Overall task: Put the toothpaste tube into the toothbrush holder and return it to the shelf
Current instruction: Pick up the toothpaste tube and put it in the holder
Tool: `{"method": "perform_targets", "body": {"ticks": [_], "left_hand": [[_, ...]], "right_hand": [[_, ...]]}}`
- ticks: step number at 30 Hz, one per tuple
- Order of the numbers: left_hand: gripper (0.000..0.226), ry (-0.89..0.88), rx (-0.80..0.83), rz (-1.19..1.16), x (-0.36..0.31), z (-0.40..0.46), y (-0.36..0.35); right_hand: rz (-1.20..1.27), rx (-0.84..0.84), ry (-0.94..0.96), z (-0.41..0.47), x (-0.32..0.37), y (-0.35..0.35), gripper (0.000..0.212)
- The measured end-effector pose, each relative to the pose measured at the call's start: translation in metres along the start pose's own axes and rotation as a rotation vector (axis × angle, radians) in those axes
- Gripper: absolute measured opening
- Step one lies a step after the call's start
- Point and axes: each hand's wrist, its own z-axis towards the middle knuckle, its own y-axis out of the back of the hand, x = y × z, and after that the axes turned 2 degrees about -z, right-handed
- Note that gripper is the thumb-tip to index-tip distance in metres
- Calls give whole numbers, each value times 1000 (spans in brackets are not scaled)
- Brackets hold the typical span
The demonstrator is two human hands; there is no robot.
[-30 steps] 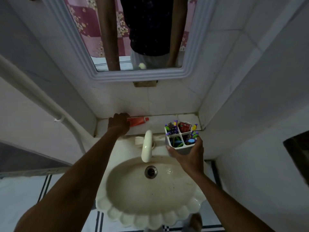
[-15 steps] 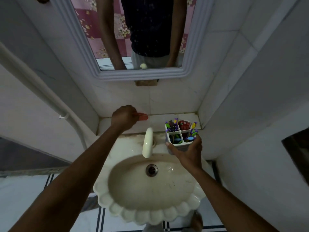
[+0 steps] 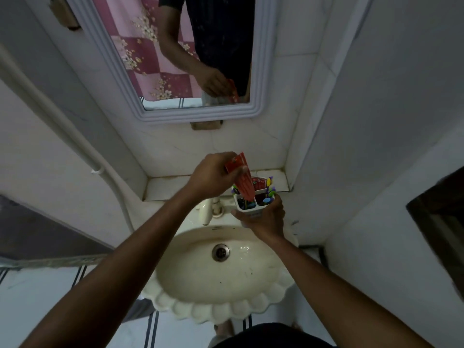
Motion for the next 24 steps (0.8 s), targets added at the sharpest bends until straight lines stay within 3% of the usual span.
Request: {"method": "perform_targets", "body": {"ticks": [7,14,18,21,24], "left_hand": [[24,90,164,324,18,-4,-35],[24,85,168,380,23,-5,-52],[27,149,148,284,24,-5,-48],[36,222,35,119,25,-4,-40],[39,234,-75,71,21,-5,-28]], "right_hand": [[-12,50,10,1,-8,4,157],[-29,48,43,3,-14,5,152],[22,11,98,8,-13,6,143],[91,-12,119,15,-6,9,128],[117,-44,149,20,6,18,126]]}}
